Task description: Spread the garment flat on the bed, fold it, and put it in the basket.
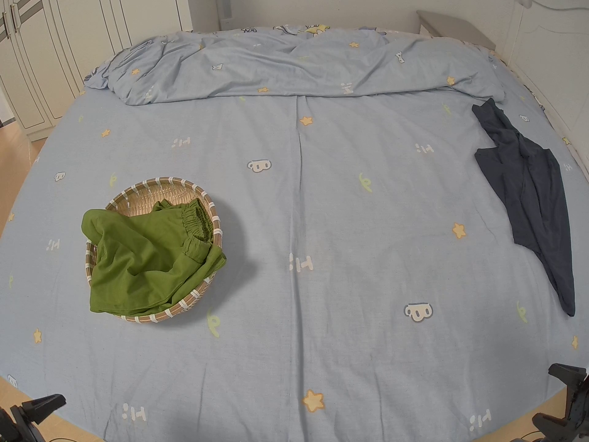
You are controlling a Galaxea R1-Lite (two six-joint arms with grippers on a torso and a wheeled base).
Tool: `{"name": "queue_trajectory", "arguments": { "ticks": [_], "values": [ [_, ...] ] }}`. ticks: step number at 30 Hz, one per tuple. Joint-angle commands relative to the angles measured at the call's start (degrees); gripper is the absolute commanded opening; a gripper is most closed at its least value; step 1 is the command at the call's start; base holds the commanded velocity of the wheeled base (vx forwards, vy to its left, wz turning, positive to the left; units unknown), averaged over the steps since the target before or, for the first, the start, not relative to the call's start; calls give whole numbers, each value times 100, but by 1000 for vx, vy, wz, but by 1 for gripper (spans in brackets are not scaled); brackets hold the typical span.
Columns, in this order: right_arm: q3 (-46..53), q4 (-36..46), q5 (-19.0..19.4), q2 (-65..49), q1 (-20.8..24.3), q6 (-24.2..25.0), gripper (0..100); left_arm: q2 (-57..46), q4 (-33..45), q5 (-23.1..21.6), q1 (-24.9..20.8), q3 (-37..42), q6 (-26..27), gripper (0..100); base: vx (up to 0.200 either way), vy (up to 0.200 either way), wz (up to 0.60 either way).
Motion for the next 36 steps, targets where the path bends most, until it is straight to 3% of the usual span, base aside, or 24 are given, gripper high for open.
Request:
{"name": "queue_trajectory", "arguments": {
  "ticks": [1, 2, 4, 9, 11, 13, 14, 19, 23, 27, 36],
  "values": [
    [471, 116, -959, -793, -20, -267, 100, -918, -759, 1662, 30, 1015, 343, 100, 0, 0, 0],
    [594, -157, -1381, -793, -11, -399, 100, -918, -1181, 1935, 21, 1209, 343, 100, 0, 0, 0],
    [673, -421, -1776, -793, -11, -425, 100, -918, -1550, 2005, 30, 1411, 361, 100, 0, 0, 0],
    [752, -526, -2093, -793, -20, -452, 100, -918, -2131, 2286, 39, 1710, 326, 100, 0, 0, 0],
    [734, -482, -2550, -793, -108, -487, 100, -918, -2131, 2453, 30, 1710, 71, 100, 0, 0, 0],
    [734, -482, -2550, -793, -108, -487, 100, -918, -2131, 2453, 30, 1710, 71, 100, 0, 0, 0],
    [629, -192, -2761, -723, -776, -504, 100, -918, -2113, 2541, 30, 1701, -114, 100, 0, 0, 0],
    [673, -51, -2585, -855, -1584, -997, 100, -918, -2166, 2480, 48, 1718, 246, 100, 0, 0, 0],
    [787, -315, -2576, -1312, -1320, -1128, 100, -918, -2069, 2533, 21, 1771, 853, 100, 0, 0, 0],
    [840, -412, -2646, -1312, -1338, -891, 100, -918, -2060, 2559, 21, 1771, 396, 100, 0, 0, 0],
    [813, -333, -2567, -1145, -1320, -979, 100, -918, -2060, 2559, 30, 1771, 387, 100, 0, 0, 0]
  ]
}}
